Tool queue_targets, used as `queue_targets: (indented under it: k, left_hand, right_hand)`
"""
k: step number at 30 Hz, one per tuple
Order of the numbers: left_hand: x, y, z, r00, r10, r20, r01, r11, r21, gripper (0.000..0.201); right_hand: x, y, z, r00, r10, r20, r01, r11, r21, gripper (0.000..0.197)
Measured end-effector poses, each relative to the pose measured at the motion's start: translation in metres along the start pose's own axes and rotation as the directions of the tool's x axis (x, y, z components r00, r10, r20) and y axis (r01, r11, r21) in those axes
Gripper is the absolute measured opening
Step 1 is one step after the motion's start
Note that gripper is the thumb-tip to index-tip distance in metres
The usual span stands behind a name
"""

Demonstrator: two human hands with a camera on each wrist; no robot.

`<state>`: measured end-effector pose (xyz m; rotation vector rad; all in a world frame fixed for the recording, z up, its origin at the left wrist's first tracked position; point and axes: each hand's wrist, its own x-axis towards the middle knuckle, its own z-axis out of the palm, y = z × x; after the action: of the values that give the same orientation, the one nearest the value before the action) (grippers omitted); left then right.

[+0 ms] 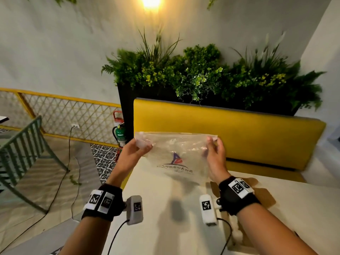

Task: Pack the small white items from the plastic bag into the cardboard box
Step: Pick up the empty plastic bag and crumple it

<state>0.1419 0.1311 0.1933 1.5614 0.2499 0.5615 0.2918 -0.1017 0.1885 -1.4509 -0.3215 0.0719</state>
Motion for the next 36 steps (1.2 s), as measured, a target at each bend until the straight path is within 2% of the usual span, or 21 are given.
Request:
queue_targets:
  k: [3,5,7,9,10,12,14,16,20,23,24,25,27,29,32,34,35,36]
  left_hand:
    - [0.002,-0.001,0.007,0.995,-0.085,0.061,0.081,0.994,0.070,0.019]
    - [-0.002,-0.009,0.011,0.993,-0.098,0.067,0.092,0.992,0.091,0.017]
    - [-0.005,-0.008,0.017,0.997,-0.078,0.005,0.078,0.997,-0.001,0.023]
    - [-0.005,-0.002,0.021,0.993,-0.066,-0.095,0.055,0.991,-0.120,0.027]
    - [-0.002,0.000,0.021,0.987,-0.063,-0.145,0.041,0.987,-0.154,0.030]
    - [0.004,0.009,0.022,0.973,-0.048,-0.225,0.018,0.991,-0.131,0.043]
    - [0.013,0.017,0.025,0.962,-0.040,-0.268,0.004,0.991,-0.136,0.039]
    - [0.022,0.027,0.031,0.959,-0.048,-0.279,0.002,0.987,-0.162,0.039]
    - [0.031,0.042,0.048,0.956,-0.050,-0.290,0.031,0.997,-0.070,0.060]
    - [0.024,0.037,0.052,0.997,-0.038,-0.070,0.041,0.998,0.038,0.105]
    - [0.020,0.031,0.052,0.999,-0.036,0.027,0.035,0.999,0.031,0.111]
    - [0.015,0.028,0.053,0.993,-0.047,0.106,0.043,0.998,0.044,0.112]
    - [0.009,0.021,0.057,0.977,-0.113,0.179,0.084,0.983,0.163,0.104]
    - [0.006,0.018,0.062,0.969,-0.168,0.182,0.079,0.907,0.414,0.103]
    - [0.013,0.017,0.068,0.961,-0.223,0.163,0.020,0.645,0.764,0.103]
    - [0.020,0.015,0.071,0.966,-0.207,0.155,-0.024,0.523,0.852,0.077]
    - [0.022,0.017,0.072,0.973,-0.178,0.146,-0.038,0.504,0.863,0.054]
    - [0.021,0.018,0.073,0.979,-0.151,0.135,-0.039,0.516,0.856,0.040]
  right_hand:
    - [0.017,-0.015,-0.005,0.990,-0.124,-0.061,0.122,0.992,-0.041,0.021]
    - [0.024,-0.022,-0.010,0.979,-0.154,-0.136,0.150,0.988,-0.041,0.023]
    - [0.028,-0.031,-0.015,0.971,-0.138,-0.196,0.137,0.990,-0.018,0.026]
    - [0.030,-0.030,-0.020,0.979,-0.024,-0.202,0.024,1.000,-0.005,0.039]
    - [0.030,-0.025,-0.022,0.984,0.062,-0.167,-0.067,0.997,-0.023,0.046]
    - [0.025,-0.006,-0.026,0.966,0.255,0.029,-0.251,0.962,-0.107,0.070]
    - [0.016,0.008,-0.028,0.888,0.401,0.225,-0.369,0.914,-0.171,0.088]
    - [0.012,0.014,-0.028,0.869,0.414,0.272,-0.386,0.910,-0.151,0.077]
    - [0.014,0.001,-0.021,0.908,0.346,0.235,-0.365,0.930,0.042,0.026]
    - [0.025,-0.008,-0.020,0.954,0.272,0.125,-0.282,0.957,0.071,0.012]
    - [0.028,-0.010,-0.021,0.965,0.239,0.107,-0.247,0.967,0.064,0.011]
    - [0.031,-0.011,-0.022,0.974,0.205,0.094,-0.210,0.976,0.048,0.009]
    - [0.035,-0.008,-0.024,0.987,0.146,0.068,-0.147,0.989,0.018,0.009]
    - [0.036,-0.003,-0.025,0.994,0.108,0.032,-0.107,0.993,-0.043,0.017]
    - [0.035,0.001,-0.020,0.995,0.101,-0.018,-0.102,0.984,-0.144,0.032]
    - [0.037,0.000,-0.018,0.994,0.099,-0.053,-0.108,0.970,-0.217,0.039]
    - [0.038,-0.001,-0.018,0.994,0.090,-0.061,-0.103,0.961,-0.256,0.044]
    - [0.039,0.000,-0.017,0.994,0.082,-0.071,-0.100,0.949,-0.301,0.049]
